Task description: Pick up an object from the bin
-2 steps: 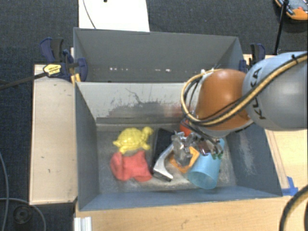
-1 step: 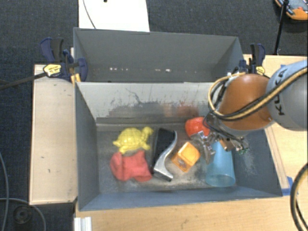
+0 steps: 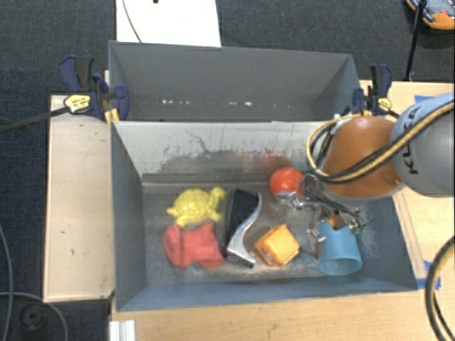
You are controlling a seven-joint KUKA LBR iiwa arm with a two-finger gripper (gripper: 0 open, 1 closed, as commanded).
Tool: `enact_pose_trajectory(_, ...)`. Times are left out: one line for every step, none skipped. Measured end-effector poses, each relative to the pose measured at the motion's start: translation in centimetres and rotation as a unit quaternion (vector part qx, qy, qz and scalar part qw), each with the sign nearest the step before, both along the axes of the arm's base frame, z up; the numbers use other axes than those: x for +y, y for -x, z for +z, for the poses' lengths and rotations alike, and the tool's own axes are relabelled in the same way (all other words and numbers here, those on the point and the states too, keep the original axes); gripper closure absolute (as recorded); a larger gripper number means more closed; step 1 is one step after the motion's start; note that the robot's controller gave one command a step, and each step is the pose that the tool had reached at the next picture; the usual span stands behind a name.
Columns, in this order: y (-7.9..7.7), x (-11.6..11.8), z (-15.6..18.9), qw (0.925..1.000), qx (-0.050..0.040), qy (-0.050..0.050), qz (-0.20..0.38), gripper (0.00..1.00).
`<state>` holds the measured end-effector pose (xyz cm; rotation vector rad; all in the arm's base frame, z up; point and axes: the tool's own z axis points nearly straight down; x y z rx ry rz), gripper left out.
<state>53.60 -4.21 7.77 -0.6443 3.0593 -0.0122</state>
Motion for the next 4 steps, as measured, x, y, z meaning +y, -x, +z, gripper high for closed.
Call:
enact_pose_trajectory(0.5, 0.3, -0.7, 1.0, 0.0072, -0.003, 0.0, 0.0)
enact_pose_trajectory(2.7, 3.7, -0.6, 0.9996, 0.0067, -0.002, -0.028, 0.0)
enact_pose_trajectory(3.7, 5.8, -0.6, 0.9995, 0.0061, -0.005, 0.031, 1.0)
enact_pose_trajectory(3.6, 5.3, -0.6, 0.9993, 0.0054, -0.004, 0.038, 1.0)
